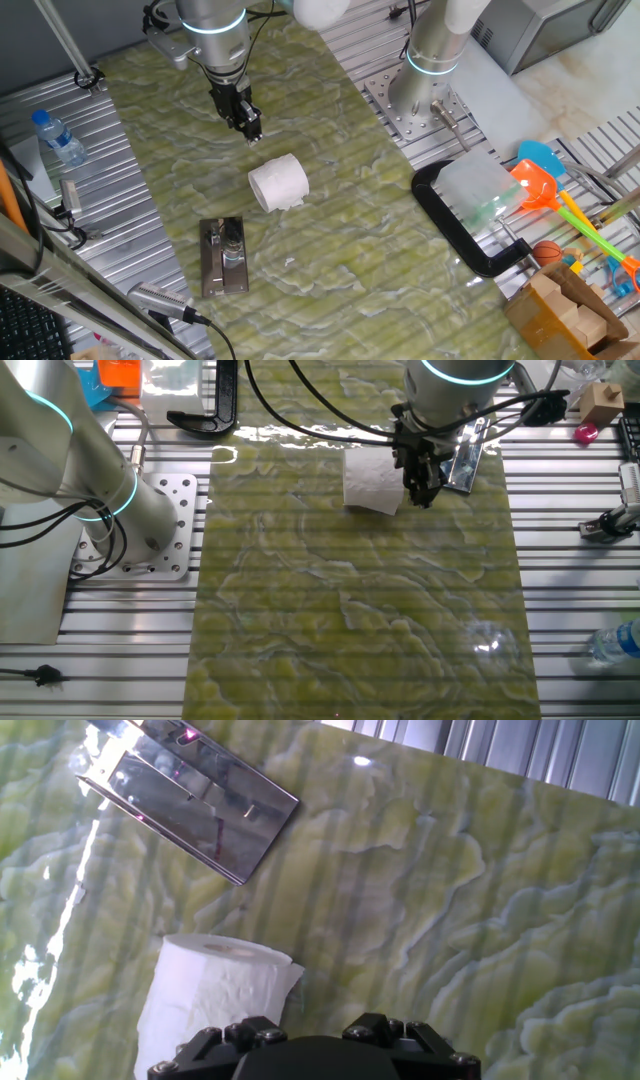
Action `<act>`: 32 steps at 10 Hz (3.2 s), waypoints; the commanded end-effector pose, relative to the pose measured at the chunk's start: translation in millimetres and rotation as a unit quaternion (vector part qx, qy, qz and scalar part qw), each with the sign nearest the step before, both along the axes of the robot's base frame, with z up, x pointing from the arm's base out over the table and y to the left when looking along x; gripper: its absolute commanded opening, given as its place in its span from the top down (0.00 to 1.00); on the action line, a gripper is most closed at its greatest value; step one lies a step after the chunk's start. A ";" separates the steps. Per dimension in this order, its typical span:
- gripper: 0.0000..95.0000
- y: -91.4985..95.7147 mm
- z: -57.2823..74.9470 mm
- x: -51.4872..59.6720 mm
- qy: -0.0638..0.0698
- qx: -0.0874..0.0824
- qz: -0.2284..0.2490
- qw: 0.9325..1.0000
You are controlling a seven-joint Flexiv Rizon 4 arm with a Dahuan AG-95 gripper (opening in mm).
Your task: Put the toilet paper on its holder
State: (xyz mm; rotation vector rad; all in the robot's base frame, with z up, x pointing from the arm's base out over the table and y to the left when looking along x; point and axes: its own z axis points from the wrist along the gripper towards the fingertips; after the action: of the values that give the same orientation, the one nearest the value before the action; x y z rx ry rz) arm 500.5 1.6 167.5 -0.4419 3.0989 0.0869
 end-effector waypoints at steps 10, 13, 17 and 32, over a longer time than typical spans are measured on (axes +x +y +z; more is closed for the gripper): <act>0.60 0.4 -0.3 0.1 0.000 -0.002 0.001 1.000; 1.00 0.5 -0.5 0.1 0.001 -0.002 -0.010 1.000; 1.00 0.9 -2.0 0.2 0.000 -0.001 -0.012 1.000; 1.00 1.4 -2.9 0.4 0.003 -0.002 -0.035 0.999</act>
State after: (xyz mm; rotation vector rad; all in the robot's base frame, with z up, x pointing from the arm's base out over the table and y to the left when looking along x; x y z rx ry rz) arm 501.0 3.1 163.9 -0.3318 3.1192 0.0814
